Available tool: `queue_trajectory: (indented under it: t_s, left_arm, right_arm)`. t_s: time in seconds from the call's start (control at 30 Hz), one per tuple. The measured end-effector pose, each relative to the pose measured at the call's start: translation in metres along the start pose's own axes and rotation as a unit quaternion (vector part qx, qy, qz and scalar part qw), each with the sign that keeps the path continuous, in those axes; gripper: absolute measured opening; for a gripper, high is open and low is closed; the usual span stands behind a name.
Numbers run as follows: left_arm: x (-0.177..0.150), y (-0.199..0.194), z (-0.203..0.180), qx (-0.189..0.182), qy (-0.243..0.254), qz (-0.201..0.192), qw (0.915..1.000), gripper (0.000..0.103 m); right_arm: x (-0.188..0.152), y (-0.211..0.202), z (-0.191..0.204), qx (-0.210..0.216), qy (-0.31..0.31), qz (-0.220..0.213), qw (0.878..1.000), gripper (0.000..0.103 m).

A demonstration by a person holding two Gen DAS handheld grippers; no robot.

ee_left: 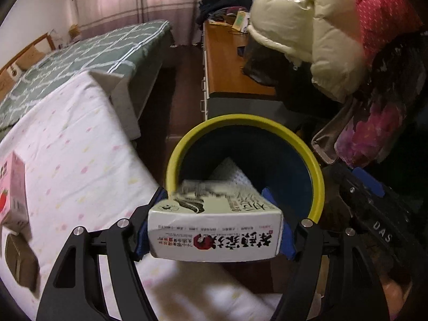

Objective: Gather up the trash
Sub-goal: 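Carry the tissue box over the bin and open the left gripper, then move the right gripper over the table to the brown ribbed container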

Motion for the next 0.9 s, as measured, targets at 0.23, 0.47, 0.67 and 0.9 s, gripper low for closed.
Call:
queue_trajectory:
  t_s: [0.23, 0.47, 0.67, 0.9]
  left_arm:
    - [-0.001, -0.011, 0.002, -0.005, -0.005, -0.013, 0.9999, 0.078]
    - [-0.026, -0.067, 0.041, -0.003, -0.044, -0.057, 0.9974, 0.086]
    - [-0.063, -0.111, 0.094, 0.012, -0.100, -0.091, 0.9907, 0.093]
    - [-0.142, -0.153, 0.185, 0.072, -0.210, -0.121, 0.9676, 0.096]
  right_arm:
    - [0.000, -0.001, 0.005, -0.001, -0.006, 0.001, 1.000, 0.061]
    - [-0.003, 0.001, 0.019, 0.001, -0.017, 0.005, 1.000, 0.063]
    - [-0.008, 0.000, 0.048, 0.011, -0.045, 0.010, 0.999, 0.064]
    - [-0.020, 0.000, 0.099, 0.032, -0.090, 0.020, 0.995, 0.064]
Point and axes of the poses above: each gripper's, at about its wrist camera, not at the fingertips, and y roughly the way its jaws point, z to its left, x to its top, the point moved 6 cm from there along y, roughly the way its jaws point, and after that the axes turned 9 degrees about z, right-handed, at the moved point
